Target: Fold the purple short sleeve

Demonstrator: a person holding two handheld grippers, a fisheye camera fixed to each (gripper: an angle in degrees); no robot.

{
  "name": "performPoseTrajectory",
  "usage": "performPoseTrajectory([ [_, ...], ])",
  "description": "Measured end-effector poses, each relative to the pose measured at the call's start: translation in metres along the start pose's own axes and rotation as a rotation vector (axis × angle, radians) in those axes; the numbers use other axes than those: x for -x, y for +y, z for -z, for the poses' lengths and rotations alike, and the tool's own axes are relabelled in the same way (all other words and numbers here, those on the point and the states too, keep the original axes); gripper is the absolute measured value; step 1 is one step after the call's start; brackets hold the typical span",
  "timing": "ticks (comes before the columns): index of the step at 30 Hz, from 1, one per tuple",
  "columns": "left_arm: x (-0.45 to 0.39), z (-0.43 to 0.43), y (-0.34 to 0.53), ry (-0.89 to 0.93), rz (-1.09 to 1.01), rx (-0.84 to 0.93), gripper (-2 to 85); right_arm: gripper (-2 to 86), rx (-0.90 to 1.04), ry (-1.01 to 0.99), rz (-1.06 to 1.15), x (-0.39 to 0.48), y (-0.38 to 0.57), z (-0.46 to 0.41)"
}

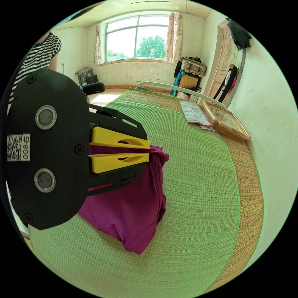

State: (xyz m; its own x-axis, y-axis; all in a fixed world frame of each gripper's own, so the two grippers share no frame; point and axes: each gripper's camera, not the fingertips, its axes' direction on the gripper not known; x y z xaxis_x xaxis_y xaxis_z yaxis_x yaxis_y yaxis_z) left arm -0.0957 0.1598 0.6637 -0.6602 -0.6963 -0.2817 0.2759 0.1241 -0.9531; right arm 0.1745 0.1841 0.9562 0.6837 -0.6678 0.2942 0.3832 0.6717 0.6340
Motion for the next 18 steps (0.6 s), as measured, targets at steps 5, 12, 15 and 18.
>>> performPoseTrajectory([
  [5, -0.007, 0.024, -0.002, 0.028, 0.069, -0.011, 1.2, 2.8, 0.045, 0.037, 0.002, -0.021, -0.024, -0.044],
  [12, -0.032, 0.045, -0.001, 0.029, 0.112, 0.021, 1.9, 4.6, 0.095, 0.044, 0.038, -0.055, -0.052, -0.092],
  [15, -0.045, 0.053, 0.004, 0.029, 0.109, 0.034, 2.3, 6.1, 0.092, 0.044, 0.066, -0.068, -0.056, -0.097],
  [18, -0.058, 0.06, 0.012, 0.027, 0.088, 0.037, 2.9, 7.3, 0.083, 0.011, 0.109, -0.08, -0.058, -0.101],
])
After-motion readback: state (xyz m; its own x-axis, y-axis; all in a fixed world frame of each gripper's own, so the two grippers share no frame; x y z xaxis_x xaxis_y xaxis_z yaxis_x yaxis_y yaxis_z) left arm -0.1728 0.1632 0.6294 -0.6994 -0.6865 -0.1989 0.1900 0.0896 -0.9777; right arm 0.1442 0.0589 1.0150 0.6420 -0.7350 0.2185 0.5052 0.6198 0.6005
